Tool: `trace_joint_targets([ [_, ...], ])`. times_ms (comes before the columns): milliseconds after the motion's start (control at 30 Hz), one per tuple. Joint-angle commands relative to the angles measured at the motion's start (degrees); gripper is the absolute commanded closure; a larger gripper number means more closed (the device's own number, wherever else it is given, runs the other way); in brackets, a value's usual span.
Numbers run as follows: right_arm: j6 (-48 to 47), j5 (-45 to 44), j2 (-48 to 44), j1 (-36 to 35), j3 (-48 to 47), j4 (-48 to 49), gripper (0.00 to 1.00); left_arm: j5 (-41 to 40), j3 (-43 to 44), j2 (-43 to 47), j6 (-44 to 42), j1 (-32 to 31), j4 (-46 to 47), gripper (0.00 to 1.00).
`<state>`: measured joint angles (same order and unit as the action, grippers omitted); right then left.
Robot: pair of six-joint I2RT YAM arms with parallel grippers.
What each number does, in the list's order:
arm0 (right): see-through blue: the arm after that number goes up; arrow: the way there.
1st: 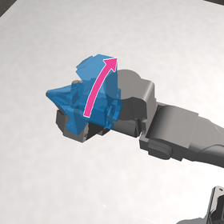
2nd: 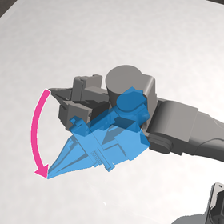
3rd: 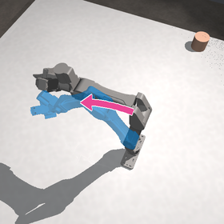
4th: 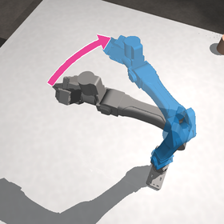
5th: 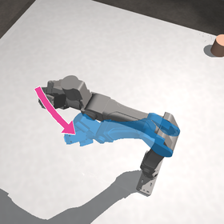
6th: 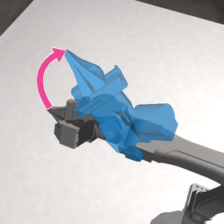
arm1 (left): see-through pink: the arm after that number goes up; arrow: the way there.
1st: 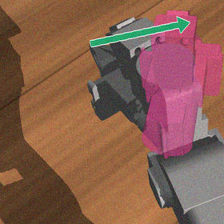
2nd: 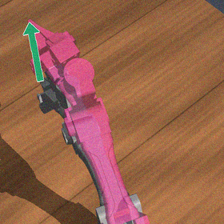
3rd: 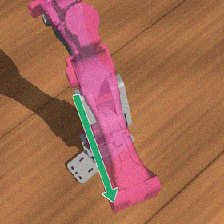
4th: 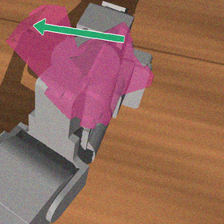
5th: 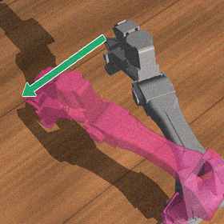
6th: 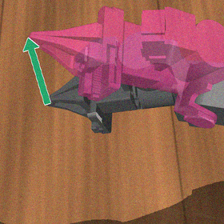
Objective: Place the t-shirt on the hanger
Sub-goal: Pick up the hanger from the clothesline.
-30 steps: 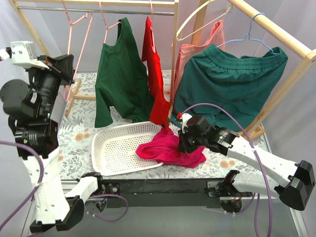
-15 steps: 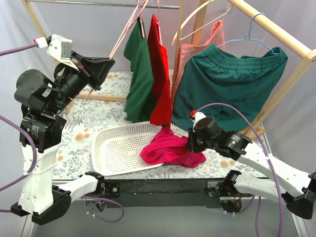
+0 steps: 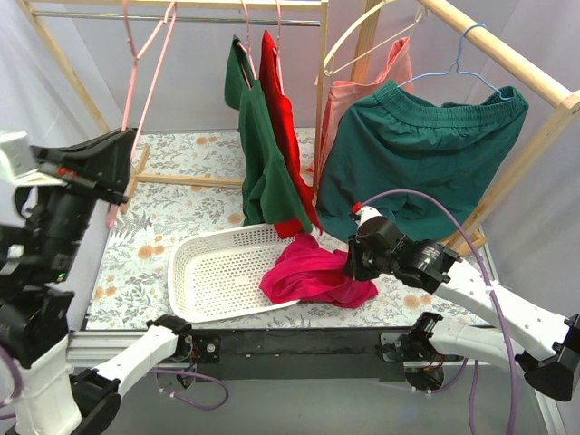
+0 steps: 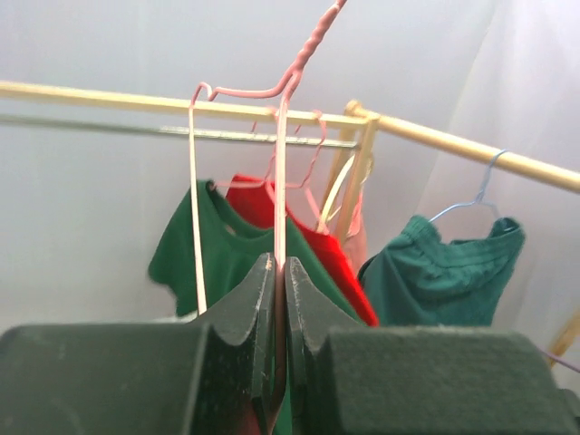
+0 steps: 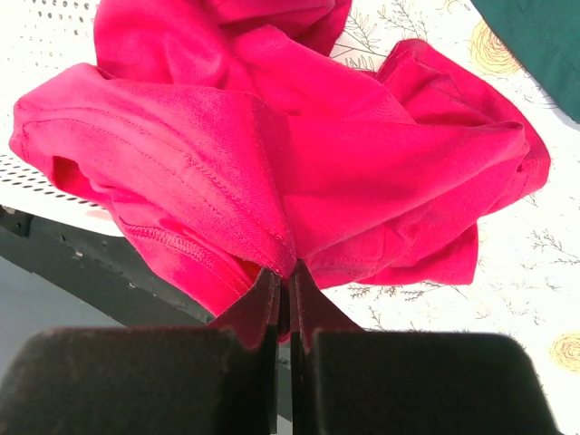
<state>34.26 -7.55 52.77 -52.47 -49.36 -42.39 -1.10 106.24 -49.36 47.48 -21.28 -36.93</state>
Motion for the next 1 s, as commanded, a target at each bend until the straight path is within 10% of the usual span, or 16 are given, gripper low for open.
trace_joint_targets([
  [0,-0.86,-2.03,0.31,0.26,-3.98,-1.64,0.99,9.6,7.13,-2.22,-0.38,-0.26,-2.96,1.0],
  [200,-0.6,-8.52,-0.04,0.26,-9.07,-5.94,0.99,40.5,11.38,-13.21,8.56,-0.26,-3.36,1.0],
  [433,2.38,-13.01,-2.85,0.35,-6.73,-9.02,0.99,52.84,-5.14,-10.15,13.77,-0.61,1.77,1.0],
  [967,3.53,-13.36,-0.48,3.42,-5.12,-7.53,0.99,51.12,-24.05,2.08,9.56,-5.79,-18.88,1.0],
])
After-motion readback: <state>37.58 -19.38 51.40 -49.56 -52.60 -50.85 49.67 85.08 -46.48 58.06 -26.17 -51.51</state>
